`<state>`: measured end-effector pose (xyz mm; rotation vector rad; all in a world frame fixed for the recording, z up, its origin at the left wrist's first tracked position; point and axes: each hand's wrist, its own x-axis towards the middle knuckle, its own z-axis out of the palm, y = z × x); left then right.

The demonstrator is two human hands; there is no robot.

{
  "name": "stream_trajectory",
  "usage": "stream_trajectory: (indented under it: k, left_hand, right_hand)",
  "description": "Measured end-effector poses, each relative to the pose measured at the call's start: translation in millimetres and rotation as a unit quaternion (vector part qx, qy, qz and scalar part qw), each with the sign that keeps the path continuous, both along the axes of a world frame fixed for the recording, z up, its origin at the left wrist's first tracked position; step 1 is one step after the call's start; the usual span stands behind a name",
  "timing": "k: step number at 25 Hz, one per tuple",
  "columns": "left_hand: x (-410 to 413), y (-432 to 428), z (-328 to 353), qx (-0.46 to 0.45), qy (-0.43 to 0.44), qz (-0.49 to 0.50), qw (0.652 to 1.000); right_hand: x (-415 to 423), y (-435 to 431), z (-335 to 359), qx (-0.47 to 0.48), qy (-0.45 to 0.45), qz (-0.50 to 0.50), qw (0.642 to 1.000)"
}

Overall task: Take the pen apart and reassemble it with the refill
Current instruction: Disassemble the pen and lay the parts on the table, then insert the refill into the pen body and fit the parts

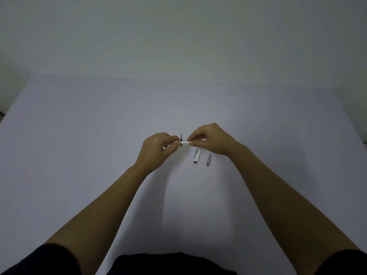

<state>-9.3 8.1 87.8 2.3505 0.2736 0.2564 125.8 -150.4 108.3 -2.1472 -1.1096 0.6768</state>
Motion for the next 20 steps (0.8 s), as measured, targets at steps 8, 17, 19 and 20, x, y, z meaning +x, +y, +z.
stream_trajectory:
  k: [8,17,19,20]
  left_hand:
    - [0.0,3.2,2.0,-0.027,-0.023,0.032,0.999]
    - [-4.8,8.9,-8.4,-0.047,0.020,0.057,0.997]
    - [-6.5,14.2,-11.2,-0.045,0.023,0.068,0.996]
    - [-6.3,17.0,-12.5,-0.044,0.026,0.072,0.996]
  right_hand:
    - [1.6,-4.9,-5.3,0.170,0.294,-0.234,0.911]
    - [-1.8,14.0,-20.9,0.346,0.405,-0.405,0.743]
    - [3.1,16.8,-26.2,0.321,0.369,-0.409,0.771]
    - [4.3,19.7,-30.8,0.297,0.346,-0.404,0.793]
